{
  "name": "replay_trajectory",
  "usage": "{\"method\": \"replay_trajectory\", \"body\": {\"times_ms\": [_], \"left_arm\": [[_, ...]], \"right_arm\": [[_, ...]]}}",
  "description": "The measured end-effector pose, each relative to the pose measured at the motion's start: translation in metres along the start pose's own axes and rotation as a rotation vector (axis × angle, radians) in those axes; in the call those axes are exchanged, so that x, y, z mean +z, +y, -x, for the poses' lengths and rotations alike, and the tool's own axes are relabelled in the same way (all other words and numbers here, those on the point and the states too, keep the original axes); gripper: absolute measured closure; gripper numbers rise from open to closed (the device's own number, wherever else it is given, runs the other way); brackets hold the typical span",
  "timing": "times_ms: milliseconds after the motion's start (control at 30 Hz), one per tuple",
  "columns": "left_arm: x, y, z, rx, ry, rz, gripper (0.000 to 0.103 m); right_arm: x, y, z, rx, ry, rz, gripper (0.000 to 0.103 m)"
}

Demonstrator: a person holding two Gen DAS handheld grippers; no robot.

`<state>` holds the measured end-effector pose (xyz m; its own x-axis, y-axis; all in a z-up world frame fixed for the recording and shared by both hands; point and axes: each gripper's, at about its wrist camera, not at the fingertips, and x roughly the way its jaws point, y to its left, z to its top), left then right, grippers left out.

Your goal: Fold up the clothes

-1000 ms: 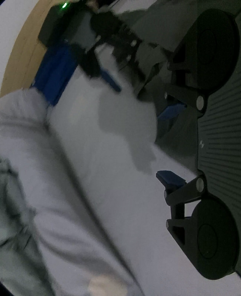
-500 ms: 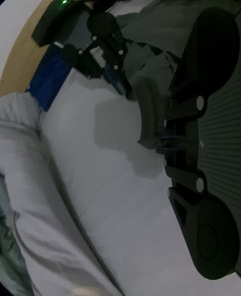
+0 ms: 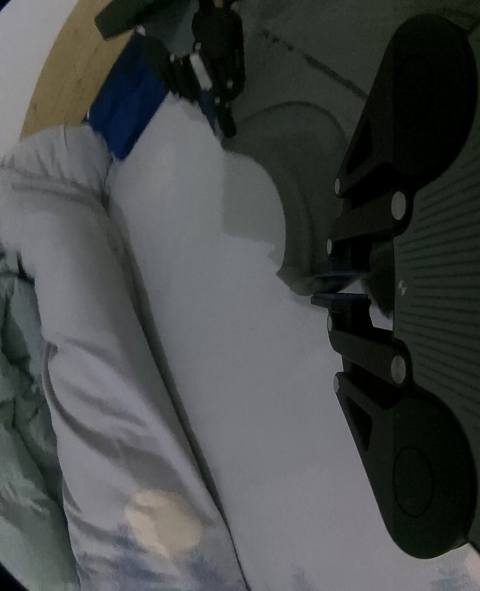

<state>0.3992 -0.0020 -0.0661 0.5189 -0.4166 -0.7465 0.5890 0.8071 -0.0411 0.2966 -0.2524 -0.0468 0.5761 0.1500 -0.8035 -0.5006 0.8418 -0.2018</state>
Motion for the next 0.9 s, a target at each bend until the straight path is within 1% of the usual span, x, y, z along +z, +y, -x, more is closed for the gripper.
{"method": "replay_trajectory", "body": {"times_ms": [33,67,167,233,300,367,400,433,467,567,633,667,767,800,833,867,900], "left_arm": [[0.000,-0.004,-0.004,0.021,0.009,-0.002,0.092],[-0.003,-0.005,-0.003,0.024,0.026,-0.001,0.092],[-0.003,-0.017,-0.009,0.062,0.034,-0.004,0.091],[-0.001,-0.016,-0.002,0.074,0.036,0.015,0.076],[-0.003,-0.010,0.008,0.062,0.045,0.048,0.071],[-0.008,-0.002,0.019,0.033,0.058,0.088,0.062],[-0.012,0.003,0.027,0.017,0.065,0.110,0.055],[-0.016,0.009,0.035,0.001,0.072,0.133,0.053],[-0.020,0.014,0.041,-0.004,0.078,0.159,0.053],[-0.032,0.027,0.046,-0.032,0.117,0.249,0.052],[-0.040,0.028,0.047,-0.072,0.127,0.259,0.051],[-0.043,0.028,0.047,-0.092,0.131,0.262,0.051],[-0.044,0.027,0.048,-0.194,0.124,0.304,0.051],[-0.044,0.024,0.048,-0.230,0.119,0.309,0.051],[-0.045,0.022,0.047,-0.244,0.116,0.295,0.052],[-0.045,0.017,0.047,-0.233,0.112,0.281,0.055],[-0.045,0.013,0.047,-0.225,0.107,0.272,0.068]], "right_arm": [[0.001,0.001,-0.001,-0.001,0.004,-0.007,0.095],[0.003,0.001,-0.002,-0.001,0.008,-0.014,0.095],[0.007,0.004,-0.006,-0.003,0.021,-0.036,0.094],[0.009,0.005,-0.008,-0.004,0.029,-0.051,0.093],[0.012,0.006,-0.010,-0.005,0.037,-0.066,0.091],[0.011,0.001,-0.005,0.010,0.026,-0.092,0.084],[0.012,0.000,-0.004,0.007,0.016,-0.101,0.079],[0.010,-0.003,0.002,0.014,0.001,-0.115,0.077],[0.008,-0.005,0.007,0.022,-0.013,-0.131,0.077],[0.004,-0.018,0.023,0.062,-0.055,-0.195,0.070],[0.000,-0.029,0.037,0.089,-0.084,-0.237,0.061],[-0.004,-0.032,0.045,0.097,-0.092,-0.259,0.059],[-0.020,-0.047,0.061,0.132,-0.098,-0.292,0.051],[-0.025,-0.053,0.064,0.139,-0.097,-0.296,0.047],[-0.030,-0.058,0.065,0.144,-0.093,-0.299,0.044],[-0.034,-0.063,0.064,0.153,-0.087,-0.310,0.043],[-0.035,-0.069,0.063,0.173,-0.087,-0.329,0.040]]}}
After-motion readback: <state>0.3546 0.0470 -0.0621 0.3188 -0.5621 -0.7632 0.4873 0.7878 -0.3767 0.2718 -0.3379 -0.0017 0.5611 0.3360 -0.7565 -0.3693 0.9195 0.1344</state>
